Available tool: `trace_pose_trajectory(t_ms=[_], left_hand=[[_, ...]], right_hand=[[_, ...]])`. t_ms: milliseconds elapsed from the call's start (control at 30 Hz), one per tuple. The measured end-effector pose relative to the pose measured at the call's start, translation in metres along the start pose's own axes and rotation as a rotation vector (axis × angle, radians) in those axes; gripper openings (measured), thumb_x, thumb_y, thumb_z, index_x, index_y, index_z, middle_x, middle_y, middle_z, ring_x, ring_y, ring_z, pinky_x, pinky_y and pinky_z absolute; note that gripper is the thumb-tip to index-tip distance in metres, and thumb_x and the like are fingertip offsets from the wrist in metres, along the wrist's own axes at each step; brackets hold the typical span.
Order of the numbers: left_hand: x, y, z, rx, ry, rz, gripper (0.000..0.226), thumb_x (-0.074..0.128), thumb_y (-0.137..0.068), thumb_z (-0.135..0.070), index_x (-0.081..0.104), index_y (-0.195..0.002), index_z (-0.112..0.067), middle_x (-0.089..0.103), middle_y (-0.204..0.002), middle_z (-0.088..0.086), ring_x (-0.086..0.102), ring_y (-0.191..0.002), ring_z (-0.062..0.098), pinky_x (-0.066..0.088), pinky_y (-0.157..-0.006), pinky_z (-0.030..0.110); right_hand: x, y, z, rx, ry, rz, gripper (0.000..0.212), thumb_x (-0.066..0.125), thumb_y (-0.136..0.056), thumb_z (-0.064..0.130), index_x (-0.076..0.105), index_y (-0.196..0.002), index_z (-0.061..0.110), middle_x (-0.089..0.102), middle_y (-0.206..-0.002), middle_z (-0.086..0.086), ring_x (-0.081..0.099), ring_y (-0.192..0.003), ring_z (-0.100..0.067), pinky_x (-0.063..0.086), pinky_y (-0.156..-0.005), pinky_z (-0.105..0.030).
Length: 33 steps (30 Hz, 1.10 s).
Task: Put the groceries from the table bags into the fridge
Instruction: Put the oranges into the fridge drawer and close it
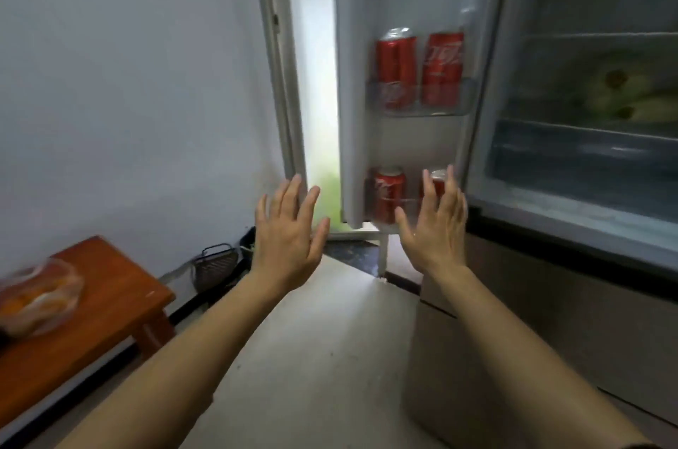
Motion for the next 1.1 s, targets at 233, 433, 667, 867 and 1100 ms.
trace_pose_trajectory(t_ms=[233, 433, 667, 867, 1100], left_hand=[[-0.088, 0.127, 0.208, -0.309, -0.244, 0.097, 0.059, 0.032, -0.097, -0.048, 0.049, -0.140, -0.011, 0.040, -0.152, 0.019, 0.036, -0.140, 0.037, 0.029, -0.111, 0.061], [-0.138, 0.212, 0.324, -0.527, -0.342, 0.054, 0.058, 0.035, -0.097, -0.046, 0.049, -0.143, -0.011, 0.038, -0.155, 0.017, 0.035, -0.143, 0.035, 0.027, -0.113, 0.062], [-0.146, 0.263, 0.442, -0.717, -0.443, 0.159, 0.065, 0.025, -0.098, -0.051, 0.044, -0.146, -0.013, 0.034, -0.157, 0.016, 0.031, -0.146, 0.033, 0.023, -0.117, 0.059], [-0.157, 0.252, 0.552, -0.884, -0.483, 0.282, 0.077, 0.005, -0.093, -0.059, 0.027, -0.155, -0.019, 0.017, -0.165, 0.010, 0.015, -0.151, 0.027, 0.012, -0.122, 0.051], [-0.162, 0.265, 0.652, -1.040, -0.477, 0.301, 0.063, 0.023, -0.102, -0.052, 0.028, -0.154, -0.016, 0.022, -0.162, 0.013, 0.021, -0.149, 0.031, 0.020, -0.120, 0.053]], right_hand=[[0.096, 0.058, 0.218, -0.251, -0.173, 0.196, 0.077, 0.061, -0.092, 0.040, 0.025, -0.155, 0.013, 0.012, -0.163, -0.022, 0.014, -0.151, -0.038, 0.021, -0.120, -0.056], [0.169, 0.090, 0.368, -0.428, -0.280, 0.318, 0.078, 0.062, -0.092, 0.042, 0.025, -0.154, 0.016, 0.017, -0.160, -0.021, 0.021, -0.148, -0.037, 0.024, -0.120, -0.053], [0.283, 0.103, 0.506, -0.543, -0.444, 0.447, 0.075, 0.060, -0.093, 0.042, 0.028, -0.154, 0.012, 0.023, -0.159, -0.025, 0.030, -0.144, -0.040, 0.032, -0.114, -0.052], [0.362, 0.068, 0.612, -0.548, -0.572, 0.535, 0.063, 0.053, -0.097, 0.039, 0.037, -0.150, 0.009, 0.031, -0.157, -0.024, 0.034, -0.142, -0.041, 0.036, -0.112, -0.054], [0.433, 0.051, 0.710, -0.682, -0.547, 0.655, 0.057, 0.050, -0.097, 0.038, 0.043, -0.146, 0.010, 0.043, -0.151, -0.016, 0.040, -0.140, -0.032, 0.044, -0.109, -0.046]])
Point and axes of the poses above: each hand's wrist, its own y-axis away from the middle knuckle, its own x-axis out of the palm, z = x × y, the point moved 4 cm from there along -y, towards the middle knuckle
